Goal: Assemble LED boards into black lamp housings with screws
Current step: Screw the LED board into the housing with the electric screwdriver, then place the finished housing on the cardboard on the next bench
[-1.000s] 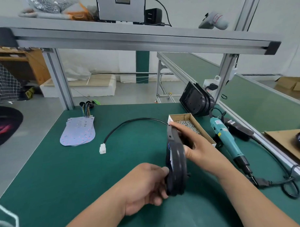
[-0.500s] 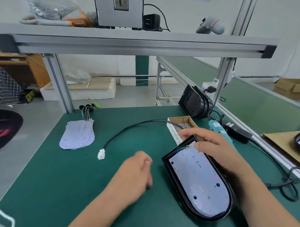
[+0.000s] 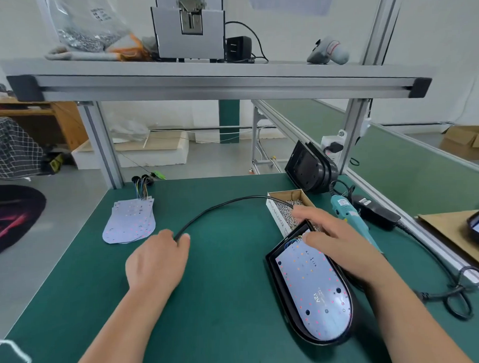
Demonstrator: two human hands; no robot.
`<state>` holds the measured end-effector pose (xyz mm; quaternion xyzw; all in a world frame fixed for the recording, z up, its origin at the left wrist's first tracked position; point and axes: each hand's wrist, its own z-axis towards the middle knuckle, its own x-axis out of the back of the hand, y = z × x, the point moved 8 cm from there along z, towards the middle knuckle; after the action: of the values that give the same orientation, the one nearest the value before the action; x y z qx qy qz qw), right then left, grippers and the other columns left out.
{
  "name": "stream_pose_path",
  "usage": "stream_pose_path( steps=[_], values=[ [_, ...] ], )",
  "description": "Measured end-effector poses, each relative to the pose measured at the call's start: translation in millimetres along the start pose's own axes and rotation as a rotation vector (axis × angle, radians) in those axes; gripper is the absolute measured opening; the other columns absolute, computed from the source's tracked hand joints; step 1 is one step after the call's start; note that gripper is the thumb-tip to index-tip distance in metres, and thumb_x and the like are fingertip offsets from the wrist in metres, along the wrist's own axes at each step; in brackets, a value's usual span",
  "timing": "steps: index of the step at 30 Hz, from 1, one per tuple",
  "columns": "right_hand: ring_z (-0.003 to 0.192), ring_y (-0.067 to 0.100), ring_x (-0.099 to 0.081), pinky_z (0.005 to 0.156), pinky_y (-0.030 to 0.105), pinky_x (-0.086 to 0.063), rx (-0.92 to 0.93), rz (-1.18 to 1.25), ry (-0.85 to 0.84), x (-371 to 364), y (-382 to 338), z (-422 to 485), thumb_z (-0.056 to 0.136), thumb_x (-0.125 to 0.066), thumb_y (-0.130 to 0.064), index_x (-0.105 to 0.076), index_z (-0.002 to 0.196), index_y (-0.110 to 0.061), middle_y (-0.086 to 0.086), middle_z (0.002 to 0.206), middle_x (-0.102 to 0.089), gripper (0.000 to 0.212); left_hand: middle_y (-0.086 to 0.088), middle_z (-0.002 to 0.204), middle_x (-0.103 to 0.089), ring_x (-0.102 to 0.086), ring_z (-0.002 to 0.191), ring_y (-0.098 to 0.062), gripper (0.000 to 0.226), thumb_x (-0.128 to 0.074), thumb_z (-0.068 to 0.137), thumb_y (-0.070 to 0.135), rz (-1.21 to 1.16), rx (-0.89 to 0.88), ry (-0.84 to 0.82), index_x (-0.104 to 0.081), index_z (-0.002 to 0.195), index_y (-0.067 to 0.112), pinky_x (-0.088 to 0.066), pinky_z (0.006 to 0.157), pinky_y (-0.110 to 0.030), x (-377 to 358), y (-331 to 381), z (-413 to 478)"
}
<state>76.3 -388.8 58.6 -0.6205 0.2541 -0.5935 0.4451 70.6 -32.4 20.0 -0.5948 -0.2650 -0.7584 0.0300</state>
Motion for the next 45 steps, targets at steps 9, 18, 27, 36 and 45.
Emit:
stream_pose_path(
  steps=[9,18,27,36,45],
  values=[
    [0.135,-0.002,-0.055,0.121,0.032,-0.039,0.113,0.232,0.228,6,-13,0,0.083,-0.058,0.014,-0.068,0.130,-0.020,-0.008,0.145,-0.063,0.059,0.001,0.064,-0.053,-0.039,0.058,-0.023,0.021,-0.050,0.094,0.022,-0.253,-0.092,-0.143,-0.055,0.074,0.019,-0.036,0.056,-0.033,-10,12,-10],
    [0.122,0.022,-0.066,0.096,0.031,-0.056,0.193,0.585,0.335,-6,-12,8,0.077,-0.051,0.001,-0.073,0.132,-0.021,0.006,0.131,-0.072,0.064,0.003,0.059,-0.056,-0.043,0.049,-0.009,0.020,-0.054,0.090,0.019,-0.754,-0.258,-0.799,-0.067,0.079,0.009,-0.034,0.047,-0.018,-44,93,-88],
    [0.131,0.024,-0.063,0.117,0.053,-0.045,0.176,0.476,0.350,-18,-16,16,0.073,-0.049,0.004,-0.072,0.130,-0.015,0.007,0.137,-0.069,0.064,-0.010,0.074,-0.048,-0.036,0.059,-0.020,0.036,-0.044,0.097,0.029,-1.393,0.108,-1.091,-0.073,0.084,0.011,-0.033,0.051,-0.029,-47,104,-118],
    [0.148,-0.001,-0.039,0.110,0.018,-0.043,0.159,0.254,0.444,-20,-19,10,0.089,-0.068,0.002,-0.038,0.155,-0.038,-0.016,0.162,-0.040,0.083,-0.024,0.116,-0.076,-0.073,0.099,-0.038,0.065,-0.077,0.060,0.042,-1.304,-0.067,-0.881,-0.077,0.116,0.007,-0.051,0.083,-0.046,-47,93,-107],
    [0.120,0.051,-0.066,0.106,0.070,-0.048,-0.182,0.853,-0.006,-60,7,-3,0.079,-0.073,-0.014,-0.065,0.133,-0.003,0.028,0.130,-0.069,0.056,-0.001,0.117,-0.080,-0.077,0.105,-0.017,0.034,-0.061,0.084,0.030,-1.314,-0.269,-0.765,-0.080,0.112,0.031,-0.057,0.082,-0.018,-40,109,-105]
  ],
)
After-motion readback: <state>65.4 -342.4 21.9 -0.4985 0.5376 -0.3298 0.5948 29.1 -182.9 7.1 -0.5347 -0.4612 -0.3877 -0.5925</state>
